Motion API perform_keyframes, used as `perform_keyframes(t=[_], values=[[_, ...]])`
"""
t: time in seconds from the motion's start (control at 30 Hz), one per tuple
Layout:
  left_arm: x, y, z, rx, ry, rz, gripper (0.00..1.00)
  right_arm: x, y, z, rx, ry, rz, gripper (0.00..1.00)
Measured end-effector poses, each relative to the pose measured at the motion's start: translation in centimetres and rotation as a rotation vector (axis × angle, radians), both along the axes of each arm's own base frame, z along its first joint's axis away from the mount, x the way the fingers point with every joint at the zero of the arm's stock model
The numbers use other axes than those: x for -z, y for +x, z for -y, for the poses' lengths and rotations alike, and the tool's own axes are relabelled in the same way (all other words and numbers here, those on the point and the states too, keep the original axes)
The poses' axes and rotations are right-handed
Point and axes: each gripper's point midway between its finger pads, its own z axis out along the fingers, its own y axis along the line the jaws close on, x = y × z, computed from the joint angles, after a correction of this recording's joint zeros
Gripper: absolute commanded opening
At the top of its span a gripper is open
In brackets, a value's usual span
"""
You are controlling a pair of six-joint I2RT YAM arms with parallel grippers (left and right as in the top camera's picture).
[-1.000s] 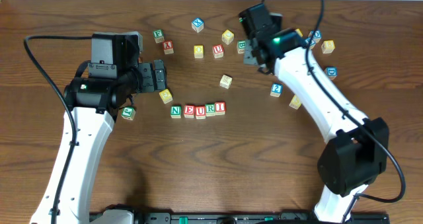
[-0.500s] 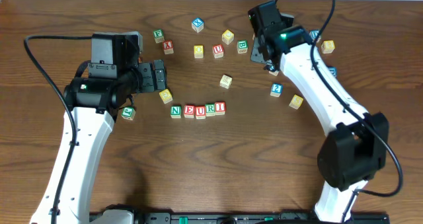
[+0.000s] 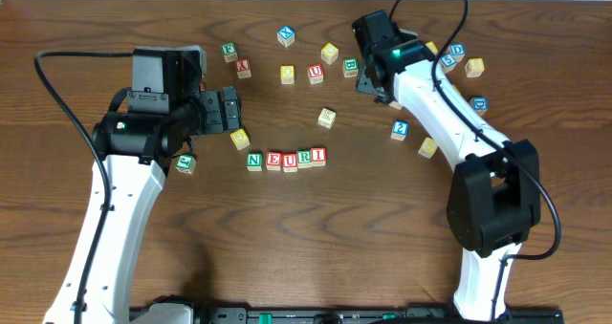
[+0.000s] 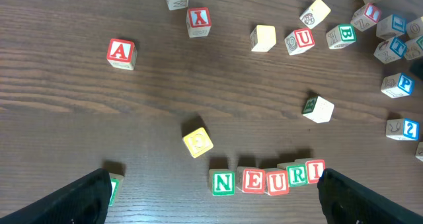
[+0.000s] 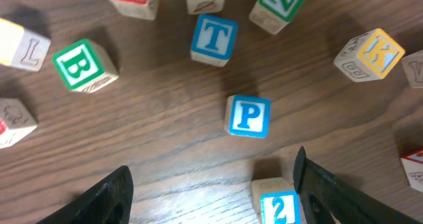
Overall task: Spell out NEURIPS
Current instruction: 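Move the right gripper back toward the blue P block, then lower the right gripper over the blue P block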
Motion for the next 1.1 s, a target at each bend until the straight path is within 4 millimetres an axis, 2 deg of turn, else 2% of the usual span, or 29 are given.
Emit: perform_keyframes(t=[0.3, 0.6, 0.9, 1.1], values=[[0.0, 0.0, 0.0, 0.0, 0.0, 0.0, 0.98, -0.1, 0.7, 3.2, 0.079, -0.019, 0.01, 0.74], [0.0, 0.0, 0.0, 0.0, 0.0, 0.0, 0.98, -0.2, 0.9, 3.4, 0.083, -0.023, 0.018, 0.76], [0.0, 0.0, 0.0, 0.0, 0.0, 0.0, 0.98, 3.1, 1.0, 3.4, 0.083, -0.046, -0.038, 0.74], [0.0, 0.0, 0.0, 0.0, 0.0, 0.0, 0.98, 3.3, 1.3, 3.3, 0.084, -0.043, -0.029, 0.75]])
